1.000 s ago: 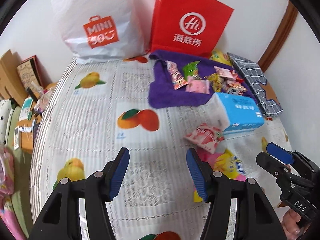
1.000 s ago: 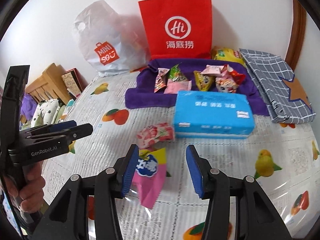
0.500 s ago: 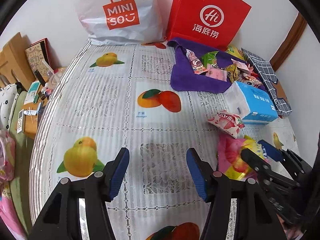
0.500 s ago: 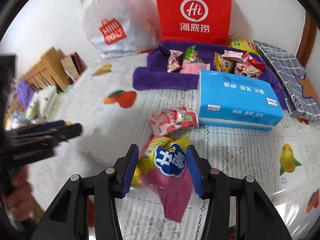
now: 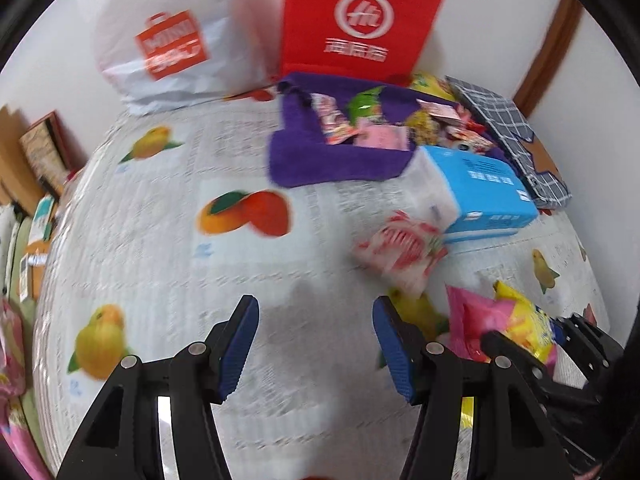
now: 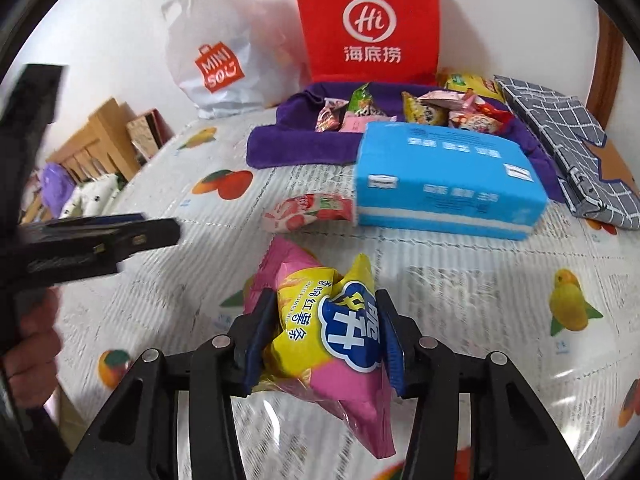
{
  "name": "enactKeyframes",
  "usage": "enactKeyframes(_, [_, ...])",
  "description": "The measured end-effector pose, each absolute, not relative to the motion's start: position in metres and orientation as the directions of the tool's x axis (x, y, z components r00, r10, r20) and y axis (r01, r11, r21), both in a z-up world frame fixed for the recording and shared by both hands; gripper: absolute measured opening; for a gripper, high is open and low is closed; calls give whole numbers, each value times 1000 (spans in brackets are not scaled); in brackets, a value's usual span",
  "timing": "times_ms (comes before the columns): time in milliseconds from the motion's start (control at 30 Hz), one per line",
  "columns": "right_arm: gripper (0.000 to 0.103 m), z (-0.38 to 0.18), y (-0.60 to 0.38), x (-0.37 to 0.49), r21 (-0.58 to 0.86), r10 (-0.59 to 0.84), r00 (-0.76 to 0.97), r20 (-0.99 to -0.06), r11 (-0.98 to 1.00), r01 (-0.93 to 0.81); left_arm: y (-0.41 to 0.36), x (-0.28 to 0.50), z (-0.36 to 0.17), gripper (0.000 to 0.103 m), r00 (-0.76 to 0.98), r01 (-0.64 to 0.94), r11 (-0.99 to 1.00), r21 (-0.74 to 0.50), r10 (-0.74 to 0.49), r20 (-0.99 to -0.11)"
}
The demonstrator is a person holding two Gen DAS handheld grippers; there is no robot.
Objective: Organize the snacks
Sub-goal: 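Grasp the pink-yellow chip bag with the right tool while the left grasps the strawberry packet, then lift and carry both bags toward the purple towel with both tools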
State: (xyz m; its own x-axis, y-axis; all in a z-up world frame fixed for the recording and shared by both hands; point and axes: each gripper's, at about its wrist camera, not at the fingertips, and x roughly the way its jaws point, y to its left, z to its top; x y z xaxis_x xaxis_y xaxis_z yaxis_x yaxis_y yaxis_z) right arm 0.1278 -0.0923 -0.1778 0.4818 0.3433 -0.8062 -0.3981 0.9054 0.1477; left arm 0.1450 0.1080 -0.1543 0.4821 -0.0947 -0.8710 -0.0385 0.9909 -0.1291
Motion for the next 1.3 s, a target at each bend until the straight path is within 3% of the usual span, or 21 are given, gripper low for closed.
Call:
enactKeyframes(233, [48,-170,-148,131,142,317,530,-786,928,-345,58,179,-152,59,489,106,992,-63,-107,-866])
enactKeyframes(500, [49,-182,-195,148,146,271,553,-788,955,-260,26,207,-192,61,427,193,981,26,-60,-902])
enactKeyframes(567, [49,-186,-201,154,153,271,553,-788,956,-251,27,205,-197,64,440,184,982,30,-55,-896])
enactKeyframes(700, [49,-192,-205,160,173,292,553,-780,950,-259,33,193,-201,49,448,157,987,-26,-94,-889])
enactKeyframes(800, [49,-194,-200,166,182,314,560,-767,943,-280,40,179,-201,46,470,123,991,-46,-99,-877])
enactKeyframes(933, [50,-194,-190,170,190,346,561,-752,929,-318,53,158,-200,46,498,50,998,-31,-51,-866])
enactKeyframes(1133, [53,-195,-188,163,170,345,581,-737,927,-335,60,146,-207,56,551,-4,1000,-16,-11,-834])
enactKeyframes(1300, [59,-188,-201,157,211,358,620,-698,930,-301,55,147,-207,55,563,-8,1000,3,7,-826])
